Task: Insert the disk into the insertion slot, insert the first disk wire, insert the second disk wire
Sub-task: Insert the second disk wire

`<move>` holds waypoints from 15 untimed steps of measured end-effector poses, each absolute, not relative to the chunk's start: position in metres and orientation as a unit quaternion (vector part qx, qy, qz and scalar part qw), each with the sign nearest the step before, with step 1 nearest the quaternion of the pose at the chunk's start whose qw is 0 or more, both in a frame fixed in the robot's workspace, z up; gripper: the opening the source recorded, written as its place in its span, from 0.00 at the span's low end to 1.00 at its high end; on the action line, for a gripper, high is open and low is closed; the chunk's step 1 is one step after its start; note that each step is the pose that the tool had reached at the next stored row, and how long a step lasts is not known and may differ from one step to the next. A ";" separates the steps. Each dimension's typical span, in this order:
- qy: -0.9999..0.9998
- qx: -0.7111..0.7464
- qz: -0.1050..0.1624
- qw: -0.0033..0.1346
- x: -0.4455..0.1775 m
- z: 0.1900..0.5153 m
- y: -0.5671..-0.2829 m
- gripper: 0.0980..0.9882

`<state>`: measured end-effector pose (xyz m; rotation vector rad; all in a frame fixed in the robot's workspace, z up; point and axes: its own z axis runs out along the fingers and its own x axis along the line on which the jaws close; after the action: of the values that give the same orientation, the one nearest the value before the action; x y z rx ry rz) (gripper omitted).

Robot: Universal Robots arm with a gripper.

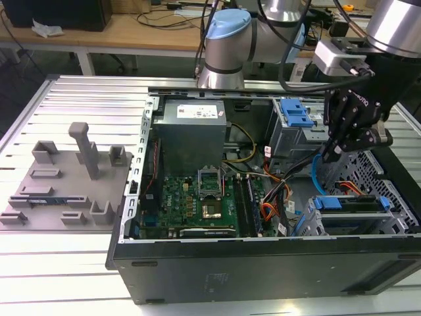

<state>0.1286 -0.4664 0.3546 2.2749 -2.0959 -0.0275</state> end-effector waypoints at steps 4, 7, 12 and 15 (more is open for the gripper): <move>-0.692 0.722 -0.006 0.024 0.129 0.352 -0.466 0.07; -0.704 0.710 -0.006 0.024 0.129 0.351 -0.466 0.07; -0.719 0.695 -0.006 0.024 0.129 0.350 -0.466 0.07; -0.719 0.695 -0.007 0.024 0.131 0.350 -0.467 0.07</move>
<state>0.1306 -0.4671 0.3502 2.1500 -2.2240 -0.0204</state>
